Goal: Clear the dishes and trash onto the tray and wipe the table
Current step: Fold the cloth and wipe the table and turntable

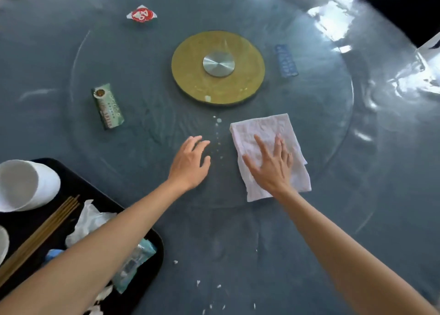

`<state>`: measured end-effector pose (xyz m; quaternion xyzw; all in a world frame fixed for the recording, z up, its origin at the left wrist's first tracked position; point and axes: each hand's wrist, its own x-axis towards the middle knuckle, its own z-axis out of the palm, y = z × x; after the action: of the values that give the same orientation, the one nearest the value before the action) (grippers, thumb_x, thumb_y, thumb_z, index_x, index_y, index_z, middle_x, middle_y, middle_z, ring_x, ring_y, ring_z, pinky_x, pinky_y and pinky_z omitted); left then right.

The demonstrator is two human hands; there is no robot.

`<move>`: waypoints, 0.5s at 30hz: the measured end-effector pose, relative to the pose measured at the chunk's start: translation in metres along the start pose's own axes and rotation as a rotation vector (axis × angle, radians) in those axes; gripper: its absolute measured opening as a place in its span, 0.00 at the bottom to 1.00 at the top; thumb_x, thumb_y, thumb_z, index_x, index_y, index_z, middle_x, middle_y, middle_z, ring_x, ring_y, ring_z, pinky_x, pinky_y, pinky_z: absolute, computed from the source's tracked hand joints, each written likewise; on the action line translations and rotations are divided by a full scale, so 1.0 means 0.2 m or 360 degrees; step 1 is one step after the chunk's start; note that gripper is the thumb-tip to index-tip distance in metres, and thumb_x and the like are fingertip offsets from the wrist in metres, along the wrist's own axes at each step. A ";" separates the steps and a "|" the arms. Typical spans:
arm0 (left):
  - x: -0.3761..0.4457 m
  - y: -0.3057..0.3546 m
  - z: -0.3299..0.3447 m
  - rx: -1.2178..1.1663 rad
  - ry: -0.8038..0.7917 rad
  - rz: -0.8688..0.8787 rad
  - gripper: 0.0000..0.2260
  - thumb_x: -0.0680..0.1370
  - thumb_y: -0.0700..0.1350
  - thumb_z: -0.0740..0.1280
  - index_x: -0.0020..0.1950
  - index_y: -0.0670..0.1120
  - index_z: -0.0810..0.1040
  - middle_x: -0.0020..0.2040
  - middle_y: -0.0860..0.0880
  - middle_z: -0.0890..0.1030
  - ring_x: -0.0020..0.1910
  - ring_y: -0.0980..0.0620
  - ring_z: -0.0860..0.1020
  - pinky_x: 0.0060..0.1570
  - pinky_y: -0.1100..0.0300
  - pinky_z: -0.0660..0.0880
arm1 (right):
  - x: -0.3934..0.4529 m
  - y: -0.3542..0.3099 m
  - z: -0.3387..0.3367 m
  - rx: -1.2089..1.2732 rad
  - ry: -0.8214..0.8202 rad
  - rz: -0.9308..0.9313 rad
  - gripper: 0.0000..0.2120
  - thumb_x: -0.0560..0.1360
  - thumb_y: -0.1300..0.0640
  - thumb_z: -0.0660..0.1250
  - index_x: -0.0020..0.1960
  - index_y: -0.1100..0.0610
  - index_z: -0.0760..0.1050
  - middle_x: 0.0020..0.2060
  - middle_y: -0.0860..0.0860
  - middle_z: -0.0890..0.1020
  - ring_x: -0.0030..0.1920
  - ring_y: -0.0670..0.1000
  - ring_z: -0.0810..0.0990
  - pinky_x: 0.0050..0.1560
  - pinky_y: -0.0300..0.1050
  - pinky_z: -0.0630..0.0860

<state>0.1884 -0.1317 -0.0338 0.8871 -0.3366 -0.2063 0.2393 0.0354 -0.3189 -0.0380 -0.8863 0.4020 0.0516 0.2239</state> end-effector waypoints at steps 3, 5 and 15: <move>-0.07 -0.25 0.01 0.0356 0.0217 -0.0118 0.25 0.84 0.49 0.60 0.80 0.45 0.63 0.82 0.44 0.59 0.82 0.42 0.52 0.78 0.42 0.54 | -0.03 0.03 0.15 -0.0202 0.0025 -0.0065 0.36 0.75 0.24 0.54 0.80 0.29 0.48 0.84 0.54 0.40 0.83 0.58 0.39 0.79 0.64 0.43; -0.08 -0.35 0.01 0.0423 0.0252 -0.0251 0.26 0.85 0.52 0.56 0.83 0.48 0.57 0.83 0.46 0.54 0.83 0.43 0.48 0.79 0.41 0.51 | 0.04 0.03 0.18 -0.0283 0.0117 -0.0041 0.37 0.73 0.21 0.51 0.79 0.29 0.46 0.83 0.56 0.40 0.83 0.59 0.40 0.78 0.67 0.43; -0.07 -0.47 0.07 0.0597 0.0398 -0.0176 0.26 0.84 0.54 0.50 0.83 0.53 0.57 0.83 0.49 0.56 0.82 0.45 0.52 0.78 0.43 0.53 | 0.91 -0.34 0.07 -0.0376 0.0054 -0.0279 0.37 0.72 0.18 0.44 0.79 0.27 0.46 0.84 0.56 0.40 0.83 0.58 0.38 0.79 0.67 0.37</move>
<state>0.2181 -0.0632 -0.0960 0.9518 -0.2876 -0.0414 0.0985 0.2084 -0.3999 -0.0755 -0.9390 0.3178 0.0637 0.1149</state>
